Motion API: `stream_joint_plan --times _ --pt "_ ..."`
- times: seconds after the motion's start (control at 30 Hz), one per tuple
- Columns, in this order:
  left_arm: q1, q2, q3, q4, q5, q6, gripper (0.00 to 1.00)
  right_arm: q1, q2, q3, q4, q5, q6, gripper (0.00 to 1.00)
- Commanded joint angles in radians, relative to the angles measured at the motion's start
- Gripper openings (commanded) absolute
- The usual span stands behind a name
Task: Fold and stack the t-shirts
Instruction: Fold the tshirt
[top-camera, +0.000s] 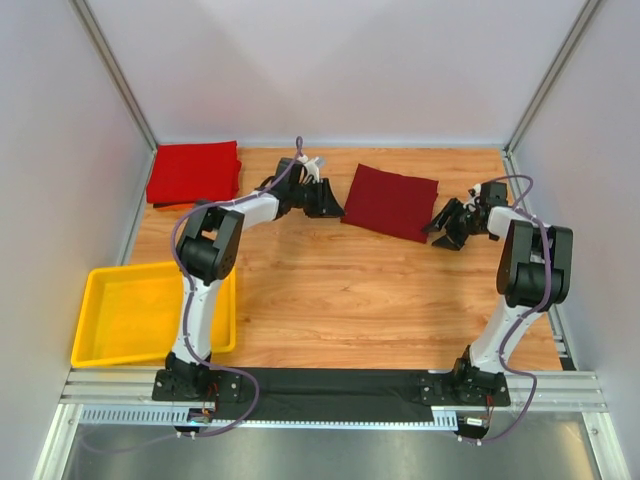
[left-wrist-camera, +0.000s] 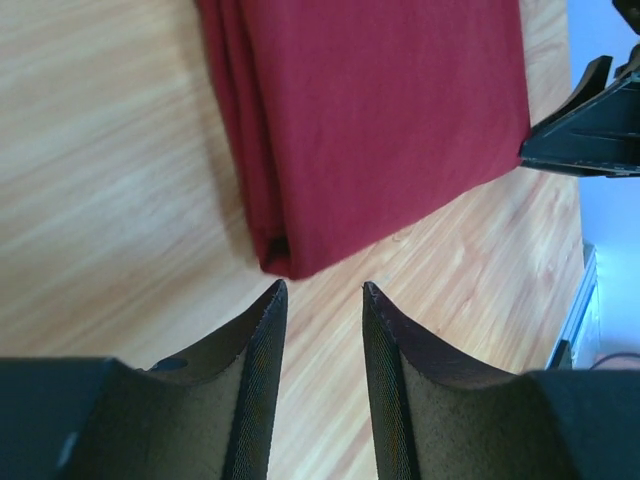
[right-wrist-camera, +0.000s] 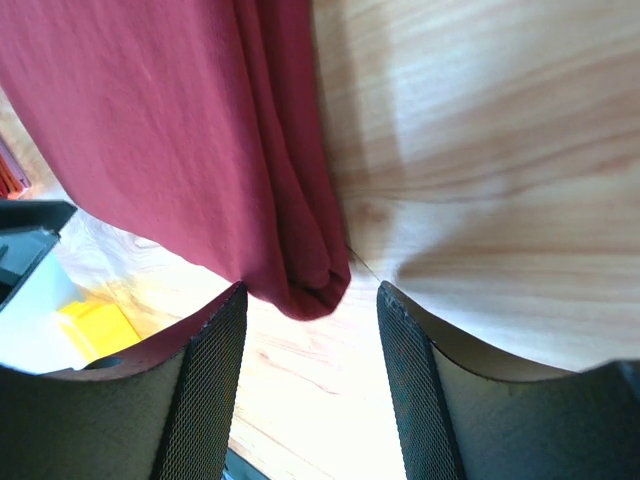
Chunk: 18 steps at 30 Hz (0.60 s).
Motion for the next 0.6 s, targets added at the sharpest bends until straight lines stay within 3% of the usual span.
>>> stream_joint_plan --times 0.0,0.13,0.23,0.27,0.33,0.57 --pt "-0.006 0.064 0.060 0.090 0.094 0.034 0.43 0.000 -0.050 -0.009 0.017 0.025 -0.018 0.56" --pt "-0.008 0.125 0.119 0.058 0.099 0.032 0.41 0.002 -0.071 -0.024 0.010 0.030 -0.015 0.56" --pt "-0.008 0.133 0.127 0.058 0.099 0.035 0.33 0.002 -0.105 -0.039 -0.004 0.042 -0.020 0.56" --pt "-0.008 0.133 0.123 0.061 0.100 0.034 0.18 0.002 -0.115 -0.042 -0.006 0.044 -0.020 0.56" --pt "-0.008 0.125 0.115 0.080 0.108 0.025 0.01 0.002 -0.145 -0.053 -0.015 0.047 -0.015 0.56" --pt "-0.017 -0.039 -0.076 0.019 0.070 -0.054 0.00 0.040 -0.256 -0.119 -0.122 0.134 -0.044 0.55"
